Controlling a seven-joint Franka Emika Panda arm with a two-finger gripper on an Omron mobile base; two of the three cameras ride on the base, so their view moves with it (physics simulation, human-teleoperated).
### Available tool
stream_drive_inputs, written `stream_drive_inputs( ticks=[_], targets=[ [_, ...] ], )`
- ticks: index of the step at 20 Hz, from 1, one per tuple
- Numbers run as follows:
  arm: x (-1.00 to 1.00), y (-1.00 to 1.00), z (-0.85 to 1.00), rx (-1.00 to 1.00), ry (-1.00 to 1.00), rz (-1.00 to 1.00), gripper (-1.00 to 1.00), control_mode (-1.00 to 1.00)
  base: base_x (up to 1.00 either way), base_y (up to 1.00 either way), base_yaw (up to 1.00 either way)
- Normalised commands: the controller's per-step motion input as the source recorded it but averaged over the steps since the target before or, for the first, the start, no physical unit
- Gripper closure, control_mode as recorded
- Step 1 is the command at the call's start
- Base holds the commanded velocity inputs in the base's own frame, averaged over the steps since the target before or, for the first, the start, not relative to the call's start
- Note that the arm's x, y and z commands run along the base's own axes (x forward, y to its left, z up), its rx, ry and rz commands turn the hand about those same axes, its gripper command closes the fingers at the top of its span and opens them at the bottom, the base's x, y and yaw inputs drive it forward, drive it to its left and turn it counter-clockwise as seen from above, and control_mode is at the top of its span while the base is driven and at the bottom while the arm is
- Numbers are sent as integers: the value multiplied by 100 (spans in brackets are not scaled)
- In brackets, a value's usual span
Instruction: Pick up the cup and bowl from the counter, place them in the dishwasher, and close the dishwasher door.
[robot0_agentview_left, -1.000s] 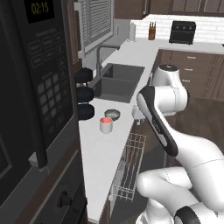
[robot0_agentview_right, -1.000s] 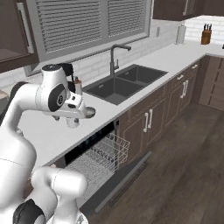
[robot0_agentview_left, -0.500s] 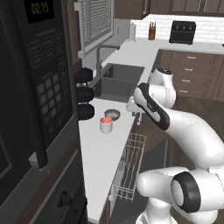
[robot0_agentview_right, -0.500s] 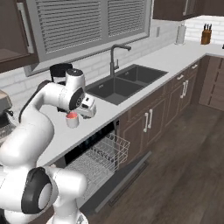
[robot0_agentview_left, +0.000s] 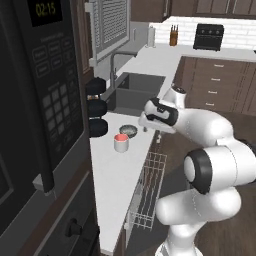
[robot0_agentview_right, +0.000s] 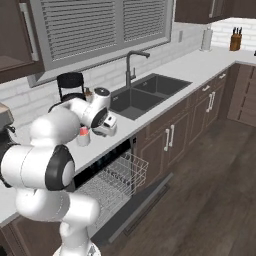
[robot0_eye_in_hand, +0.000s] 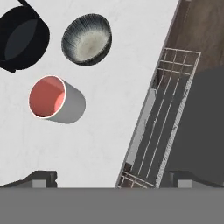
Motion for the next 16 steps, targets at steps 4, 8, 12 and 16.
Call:
stream_drive_inputs(
  ticks=[4,8,12,16],
  targets=[
    [84,5,-21,2,0,0,-100,-100,0,0,0],
    [63,1,-12,1,0,0,-100,-100,0,0,0],
    [58,8,-29,1,0,0,-100,-100,0,0,0],
    [63,17,-44,0,0,0,-100,-100,0,0,0]
  ],
)
